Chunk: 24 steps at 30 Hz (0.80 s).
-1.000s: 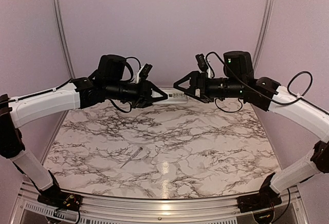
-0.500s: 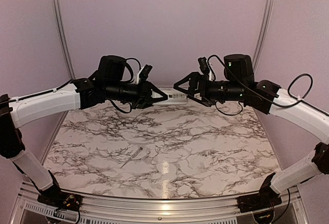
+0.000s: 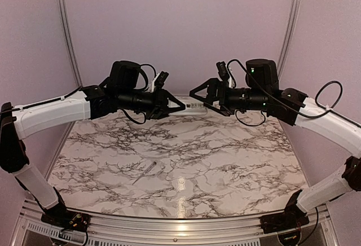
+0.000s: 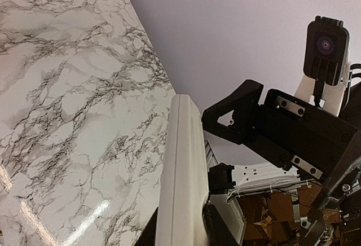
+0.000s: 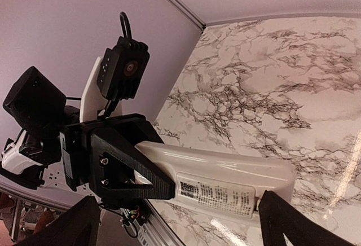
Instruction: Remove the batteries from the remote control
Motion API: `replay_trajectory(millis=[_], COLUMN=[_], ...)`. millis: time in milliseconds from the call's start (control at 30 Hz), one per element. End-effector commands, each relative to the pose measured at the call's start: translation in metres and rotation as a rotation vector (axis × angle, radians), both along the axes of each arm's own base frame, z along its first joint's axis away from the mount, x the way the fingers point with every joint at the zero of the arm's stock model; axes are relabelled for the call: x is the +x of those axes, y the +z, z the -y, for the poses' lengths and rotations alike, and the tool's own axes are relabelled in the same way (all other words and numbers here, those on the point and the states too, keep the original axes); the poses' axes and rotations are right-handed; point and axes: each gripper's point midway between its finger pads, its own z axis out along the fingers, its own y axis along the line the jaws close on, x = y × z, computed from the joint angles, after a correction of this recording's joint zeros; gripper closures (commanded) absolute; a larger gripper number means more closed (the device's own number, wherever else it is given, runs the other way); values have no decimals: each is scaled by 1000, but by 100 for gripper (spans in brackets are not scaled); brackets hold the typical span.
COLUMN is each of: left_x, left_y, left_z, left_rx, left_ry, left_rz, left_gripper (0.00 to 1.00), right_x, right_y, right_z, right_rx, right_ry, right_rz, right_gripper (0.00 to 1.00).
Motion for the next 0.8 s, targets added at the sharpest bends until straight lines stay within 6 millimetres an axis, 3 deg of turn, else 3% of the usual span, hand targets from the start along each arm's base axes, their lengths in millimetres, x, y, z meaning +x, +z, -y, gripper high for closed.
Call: replay_trajectory(millis=[0,267,533,767], left_x=[-2,-2,-10,-13], left_y=[21,24,39,55], left_z=[8,9,10,11], left_rx=[-51,-60,-116,-174], left_ry=[-36,-42,-82,-109], left_rz=[37,46,84,127], left_gripper=[100,100,100,100], right_x=[-3,1,4,4], right_y=[8,-3,-12,-33], right_z=[-9,-9,-8,-11], right_rx=[21,-9,-30,-73], right_ry=[38,21,3,13], right_rz=[8,-11,-37,-93], right_gripper=[4,4,4,4])
